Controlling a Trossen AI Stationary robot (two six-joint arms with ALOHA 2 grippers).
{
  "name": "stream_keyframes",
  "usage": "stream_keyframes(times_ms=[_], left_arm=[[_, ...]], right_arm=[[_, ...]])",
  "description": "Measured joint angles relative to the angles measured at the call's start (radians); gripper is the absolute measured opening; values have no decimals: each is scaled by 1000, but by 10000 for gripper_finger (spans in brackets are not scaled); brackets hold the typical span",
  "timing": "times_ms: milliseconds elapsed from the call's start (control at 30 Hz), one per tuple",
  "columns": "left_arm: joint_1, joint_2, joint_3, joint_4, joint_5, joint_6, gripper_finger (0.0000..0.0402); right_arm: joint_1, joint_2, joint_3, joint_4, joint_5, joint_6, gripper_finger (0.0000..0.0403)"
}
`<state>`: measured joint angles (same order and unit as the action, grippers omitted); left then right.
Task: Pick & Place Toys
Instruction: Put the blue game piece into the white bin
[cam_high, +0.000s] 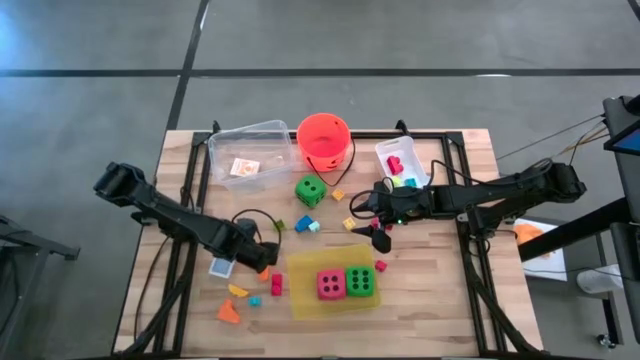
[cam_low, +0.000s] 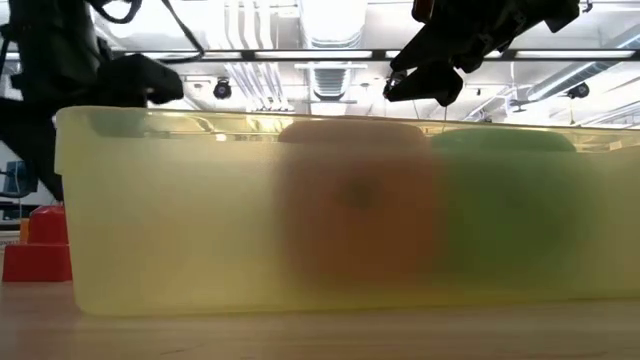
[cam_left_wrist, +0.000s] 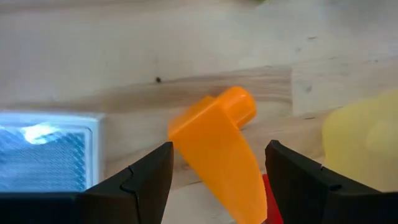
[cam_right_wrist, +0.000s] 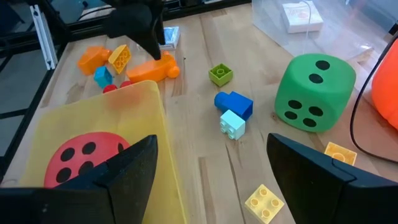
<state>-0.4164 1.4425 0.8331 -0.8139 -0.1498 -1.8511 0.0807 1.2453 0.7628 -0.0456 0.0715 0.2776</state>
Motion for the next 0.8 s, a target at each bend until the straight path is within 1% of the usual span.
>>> stream_keyframes(times_ms=[200,300,500,667,800], left_arm=[[0,-3,-71,154,20,-69,241],[0,-4,-82,168,36,-97,241],[0,-2,-65,148,54,-100,241],[-1,0,-15,44,65,-90,241],[0,0,3,10,61,-87,241]], right_arm=[[0,0,0,0,0,0,297],[0,0,0,1,0,0,297],[0,0,0,4,0,0,297],[0,0,0,8,0,0,297],[0,0,0,8,0,0,297]])
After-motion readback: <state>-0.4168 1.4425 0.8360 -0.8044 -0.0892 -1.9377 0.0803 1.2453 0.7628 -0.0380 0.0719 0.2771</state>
